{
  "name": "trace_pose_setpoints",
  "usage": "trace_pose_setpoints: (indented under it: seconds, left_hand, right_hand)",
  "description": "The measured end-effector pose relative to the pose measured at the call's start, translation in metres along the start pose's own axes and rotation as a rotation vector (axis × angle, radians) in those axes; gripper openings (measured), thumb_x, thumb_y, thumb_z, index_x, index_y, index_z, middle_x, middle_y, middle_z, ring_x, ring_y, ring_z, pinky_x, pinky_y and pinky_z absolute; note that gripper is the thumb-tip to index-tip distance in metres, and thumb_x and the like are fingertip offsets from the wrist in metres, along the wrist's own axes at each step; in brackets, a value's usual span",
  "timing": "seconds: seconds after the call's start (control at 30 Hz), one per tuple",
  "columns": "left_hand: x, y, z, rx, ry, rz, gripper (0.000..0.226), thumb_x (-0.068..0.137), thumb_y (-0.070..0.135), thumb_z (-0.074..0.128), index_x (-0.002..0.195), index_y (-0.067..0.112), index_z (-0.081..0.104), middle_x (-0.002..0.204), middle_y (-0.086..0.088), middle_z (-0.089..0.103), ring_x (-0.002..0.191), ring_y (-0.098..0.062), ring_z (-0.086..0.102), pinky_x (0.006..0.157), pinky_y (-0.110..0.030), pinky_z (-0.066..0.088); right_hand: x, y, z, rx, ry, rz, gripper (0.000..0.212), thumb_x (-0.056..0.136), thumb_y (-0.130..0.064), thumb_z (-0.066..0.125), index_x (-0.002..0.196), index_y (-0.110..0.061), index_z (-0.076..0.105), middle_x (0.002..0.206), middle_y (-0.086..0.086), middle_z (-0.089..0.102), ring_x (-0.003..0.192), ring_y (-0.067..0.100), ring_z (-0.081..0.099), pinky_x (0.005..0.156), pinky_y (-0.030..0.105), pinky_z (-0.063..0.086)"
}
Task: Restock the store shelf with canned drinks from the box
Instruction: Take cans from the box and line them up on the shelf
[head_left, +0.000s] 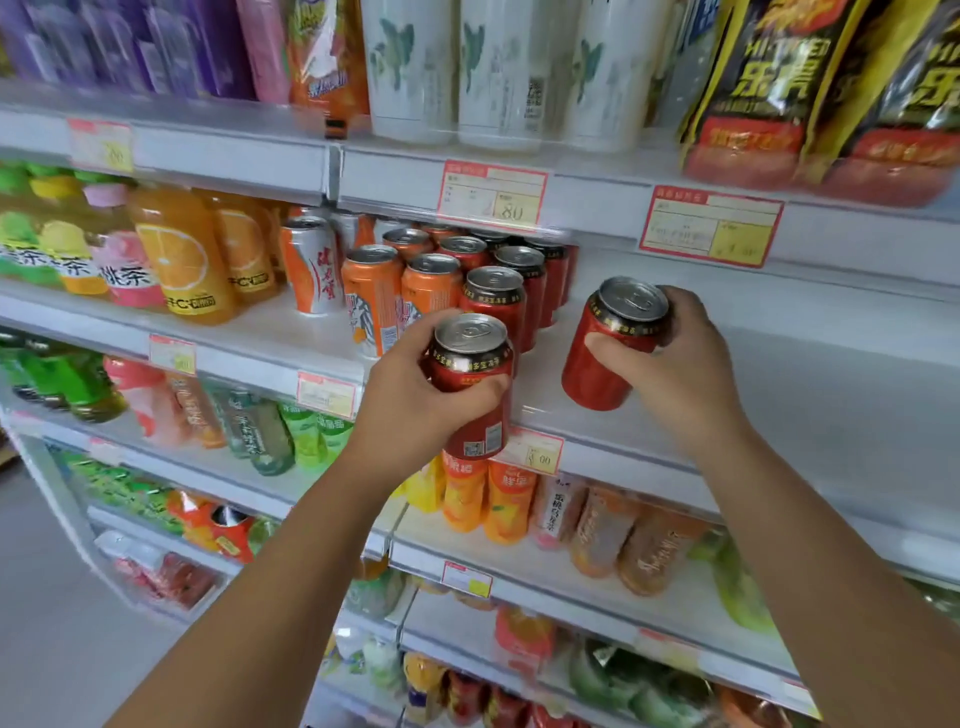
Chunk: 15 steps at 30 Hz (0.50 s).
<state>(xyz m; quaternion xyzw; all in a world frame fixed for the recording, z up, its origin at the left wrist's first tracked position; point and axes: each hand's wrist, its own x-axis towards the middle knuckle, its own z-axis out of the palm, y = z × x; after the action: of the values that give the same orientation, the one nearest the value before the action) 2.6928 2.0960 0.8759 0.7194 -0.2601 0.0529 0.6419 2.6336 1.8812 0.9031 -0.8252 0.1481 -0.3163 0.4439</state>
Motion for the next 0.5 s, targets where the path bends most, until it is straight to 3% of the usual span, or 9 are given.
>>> trace_pose_setpoints:
  seconds: [0.13, 0.27, 0.4, 0.5]
  left_hand:
    - [0.009, -0.001, 0.0, -0.001, -0.017, -0.009, 0.049, 0.076, 0.009, 0.08, 0.118, 0.025, 0.062, 0.102, 0.015, 0.071, 0.092, 0.002, 0.067, 0.073, -0.008, 0.049]
    - [0.015, -0.003, 0.001, -0.01, -0.023, -0.005, 0.047, 0.078, 0.01, 0.079, 0.117, 0.029, 0.062, 0.098, 0.02, 0.071, 0.091, 0.003, 0.067, 0.071, -0.007, 0.049]
    - [0.018, -0.005, 0.003, -0.024, -0.034, -0.001, 0.049, 0.078, 0.013, 0.079, 0.12, 0.029, 0.061, 0.103, 0.017, 0.072, 0.096, -0.001, 0.068, 0.076, -0.011, 0.052]
    - [0.019, -0.004, 0.004, -0.03, -0.044, 0.004, 0.047, 0.079, 0.014, 0.078, 0.12, 0.03, 0.061, 0.103, 0.018, 0.071, 0.096, -0.001, 0.067, 0.076, -0.011, 0.052]
  right_hand:
    - [0.016, 0.016, 0.008, -0.073, -0.013, 0.034, 0.056, 0.067, -0.051, 0.076, 0.114, -0.035, 0.051, 0.107, -0.016, 0.061, 0.103, 0.013, 0.06, 0.09, 0.038, 0.049]
    - [0.027, 0.025, 0.012, -0.007, -0.057, 0.063, 0.059, 0.071, -0.048, 0.076, 0.12, -0.035, 0.047, 0.114, -0.014, 0.059, 0.107, 0.012, 0.058, 0.089, 0.033, 0.047]
    - [0.027, 0.036, 0.018, -0.021, -0.116, 0.085, 0.093, 0.061, -0.051, 0.084, 0.137, -0.031, 0.034, 0.134, -0.002, 0.046, 0.116, 0.015, 0.053, 0.098, 0.036, 0.045]
    - [0.029, 0.038, 0.015, -0.01, -0.114, 0.111, 0.094, 0.067, -0.039, 0.084, 0.139, -0.028, 0.025, 0.132, -0.001, 0.048, 0.112, 0.015, 0.053, 0.091, 0.03, 0.045]
